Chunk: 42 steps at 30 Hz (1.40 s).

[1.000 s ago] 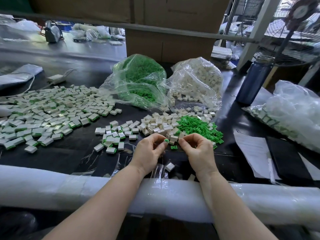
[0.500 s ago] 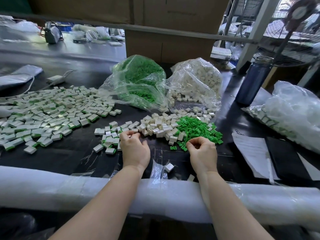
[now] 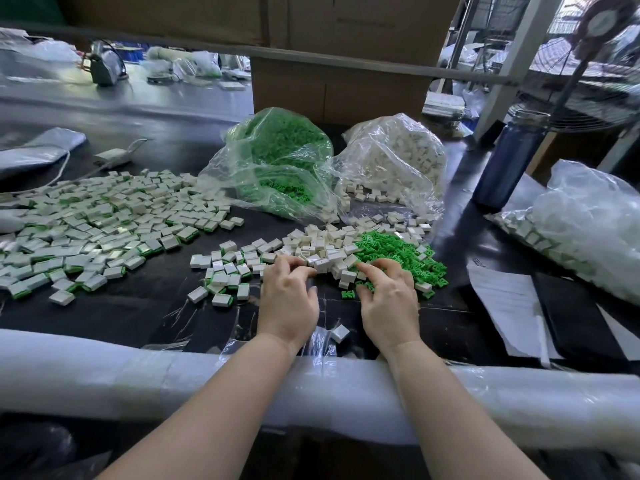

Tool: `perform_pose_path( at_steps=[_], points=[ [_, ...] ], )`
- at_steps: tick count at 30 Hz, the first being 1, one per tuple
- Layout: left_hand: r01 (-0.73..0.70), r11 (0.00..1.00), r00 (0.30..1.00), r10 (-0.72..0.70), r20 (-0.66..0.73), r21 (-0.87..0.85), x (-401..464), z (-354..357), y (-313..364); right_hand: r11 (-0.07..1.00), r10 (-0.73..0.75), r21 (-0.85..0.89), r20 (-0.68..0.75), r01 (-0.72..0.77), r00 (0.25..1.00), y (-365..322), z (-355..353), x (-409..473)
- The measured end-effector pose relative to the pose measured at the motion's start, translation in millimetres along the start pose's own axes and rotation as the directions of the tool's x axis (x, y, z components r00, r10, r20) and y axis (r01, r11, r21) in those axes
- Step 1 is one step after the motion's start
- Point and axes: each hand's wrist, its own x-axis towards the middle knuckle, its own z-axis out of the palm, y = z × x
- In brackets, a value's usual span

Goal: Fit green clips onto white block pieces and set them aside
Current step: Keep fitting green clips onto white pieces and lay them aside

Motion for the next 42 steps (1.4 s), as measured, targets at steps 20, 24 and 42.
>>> perform_pose_path(
  at_steps=[20, 24, 42],
  points=[
    [-0.01, 0.943, 0.995, 0.042, 0.089, -0.332, 0.9, -3.3, 2.9, 0.969, -0.074, 0.239, 0.047, 0.06, 0.996, -5.3, -3.6, -5.7],
    [0.086, 0.914, 0.992, -0.042, 0.117, -0.396, 2.7, -3.0, 1.5, 0.997, -0.04, 0.067, 0.045, 0.036, 0.998, -0.6, -1.8, -3.2],
    [0.145, 0.87, 0.982, -0.069, 0.175, -0.471, 2.9, -4.5, 1.3, 0.994, -0.096, -0.046, 0.048, 0.098, 0.994, -2.0, 1.5, -4.5]
  ],
)
